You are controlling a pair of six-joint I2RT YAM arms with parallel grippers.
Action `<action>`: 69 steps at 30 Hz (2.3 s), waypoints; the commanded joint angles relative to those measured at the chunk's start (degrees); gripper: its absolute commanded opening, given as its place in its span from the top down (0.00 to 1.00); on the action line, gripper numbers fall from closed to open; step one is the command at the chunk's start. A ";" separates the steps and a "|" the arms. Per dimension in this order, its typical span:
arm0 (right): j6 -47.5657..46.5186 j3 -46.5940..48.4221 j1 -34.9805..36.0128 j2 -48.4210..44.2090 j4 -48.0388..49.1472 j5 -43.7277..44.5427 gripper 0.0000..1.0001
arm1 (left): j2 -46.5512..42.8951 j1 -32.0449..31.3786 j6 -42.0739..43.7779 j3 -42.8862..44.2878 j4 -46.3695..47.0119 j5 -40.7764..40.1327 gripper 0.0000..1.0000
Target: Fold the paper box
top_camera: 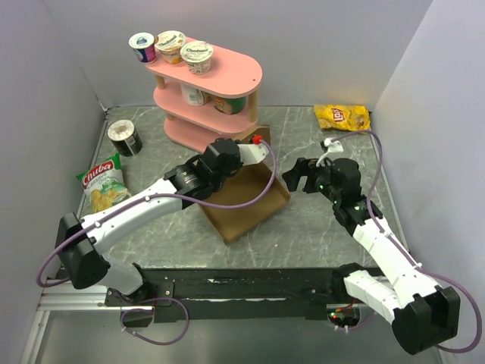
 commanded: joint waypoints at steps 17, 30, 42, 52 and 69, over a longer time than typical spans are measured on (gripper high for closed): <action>-16.60 -5.35 -5.06 8.28 31.89 -20.69 0.00 | -7.41 0.11 2.26 0.04 1.28 17.78 0.97; -26.63 -5.18 -5.23 11.89 42.36 -23.50 0.01 | -8.38 0.02 0.42 0.56 -0.57 22.00 0.98; -29.71 -0.96 -5.23 16.90 43.76 -30.77 0.22 | -7.68 0.02 -0.46 1.27 -1.89 24.82 0.99; -26.28 -3.68 -5.23 16.29 43.14 -32.03 0.69 | -4.96 1.17 -3.27 3.46 -2.59 25.17 0.93; -26.54 -5.18 -5.23 16.90 41.30 -30.79 1.00 | -2.14 8.98 -15.74 8.03 3.20 31.91 0.04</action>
